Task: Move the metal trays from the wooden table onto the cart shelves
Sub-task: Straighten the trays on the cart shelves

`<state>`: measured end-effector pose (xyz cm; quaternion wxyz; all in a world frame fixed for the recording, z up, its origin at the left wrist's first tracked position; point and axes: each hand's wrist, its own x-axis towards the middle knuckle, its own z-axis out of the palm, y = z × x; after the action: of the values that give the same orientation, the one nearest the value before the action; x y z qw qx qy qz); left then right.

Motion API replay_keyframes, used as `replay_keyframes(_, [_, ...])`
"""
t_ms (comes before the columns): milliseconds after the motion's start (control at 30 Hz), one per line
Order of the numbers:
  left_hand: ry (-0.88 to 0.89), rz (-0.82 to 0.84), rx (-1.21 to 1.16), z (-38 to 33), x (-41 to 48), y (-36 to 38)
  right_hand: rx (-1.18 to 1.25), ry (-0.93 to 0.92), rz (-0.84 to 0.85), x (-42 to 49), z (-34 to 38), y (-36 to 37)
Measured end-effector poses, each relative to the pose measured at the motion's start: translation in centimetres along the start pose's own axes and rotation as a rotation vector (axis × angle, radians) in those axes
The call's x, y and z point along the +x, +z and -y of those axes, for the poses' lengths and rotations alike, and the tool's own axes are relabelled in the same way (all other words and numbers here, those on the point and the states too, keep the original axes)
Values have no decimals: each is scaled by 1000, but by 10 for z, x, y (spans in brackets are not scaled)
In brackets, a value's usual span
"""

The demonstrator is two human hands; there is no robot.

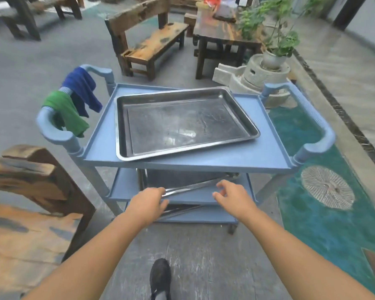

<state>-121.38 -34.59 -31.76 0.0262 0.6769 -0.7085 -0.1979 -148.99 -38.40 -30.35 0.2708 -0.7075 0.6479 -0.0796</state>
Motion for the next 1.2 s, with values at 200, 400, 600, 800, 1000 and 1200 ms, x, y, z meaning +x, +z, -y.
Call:
replay_keyframes(200, [34, -85, -22, 16, 76, -50, 56, 33, -76, 66, 27, -28])
replay_keyframes(400, [43, -171, -46, 30, 121, -83, 118, 90, -173, 107, 35, -36])
replay_keyframes(600, [-11, -189, -26, 39, 152, -87, 73, 51, -228, 139, 26, -44])
replay_keyframes(800, [-148, -153, 31, 46, 189, -77, -59, 1, -161, 195, 6, -61])
replay_keyframes(1000, [-292, -111, -10, 39, 221, -54, -106, -79, -134, 265, -29, -76])
replay_keyframes(1200, [-489, 28, 18, 37, 250, -26, -316, -136, 64, 316, -52, -74])
